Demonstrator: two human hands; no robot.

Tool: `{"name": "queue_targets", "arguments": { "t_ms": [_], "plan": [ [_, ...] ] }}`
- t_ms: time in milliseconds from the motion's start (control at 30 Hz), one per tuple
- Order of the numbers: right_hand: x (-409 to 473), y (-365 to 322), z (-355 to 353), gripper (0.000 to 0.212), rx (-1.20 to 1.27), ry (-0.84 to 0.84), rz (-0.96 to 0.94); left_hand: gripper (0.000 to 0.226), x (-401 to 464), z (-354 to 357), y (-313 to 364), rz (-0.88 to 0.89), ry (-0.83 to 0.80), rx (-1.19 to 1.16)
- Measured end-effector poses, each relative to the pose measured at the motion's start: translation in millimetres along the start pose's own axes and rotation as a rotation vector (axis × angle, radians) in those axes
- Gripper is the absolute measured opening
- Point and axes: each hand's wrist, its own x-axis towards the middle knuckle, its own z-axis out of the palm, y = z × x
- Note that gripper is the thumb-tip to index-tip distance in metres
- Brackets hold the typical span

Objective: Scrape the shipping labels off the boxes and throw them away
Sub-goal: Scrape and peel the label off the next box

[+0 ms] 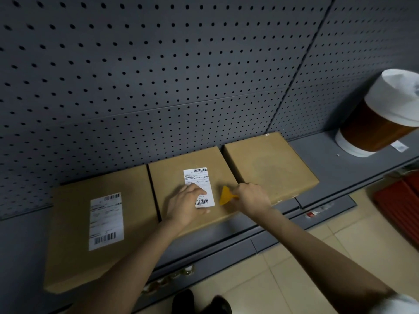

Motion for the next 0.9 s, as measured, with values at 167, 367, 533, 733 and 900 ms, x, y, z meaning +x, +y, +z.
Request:
{"name": "queue_targets", "arguments": {
  "t_ms": [167, 367, 533, 733, 900],
  "plan": [
    [0.9, -18.3, 5.8, 0.03, -0.003, 0.046, -0.04, 0.055, -2.3, 0.3, -0.3, 0.006, -0.025, 0.016],
    [3.6, -11.7, -3.0, 0.023, -0.114, 0.024, -0.029, 0.056, -2.9, 1.9, -1.1, 0.01, -0.03, 0.008],
    [1.3, -12.8, 3.9, 0.024, -0.082, 0.048, -0.019, 0.055, -0.3, 4.7, 0.1, 0.014, 0.003, 0.005],
    [-6.8, -7.5, 9.7, 0.024, 0.039, 0.057, -0.011, 0.058, 7.5, 4.2, 4.9, 0.0, 0.008, 0.036],
    [-8.8, 13.2, 1.3, 0.031, 0.017, 0.01, -0.05, 0.058, 10.4, 0.1, 4.4, 0.007, -0.027, 0.042]
  ]
}}
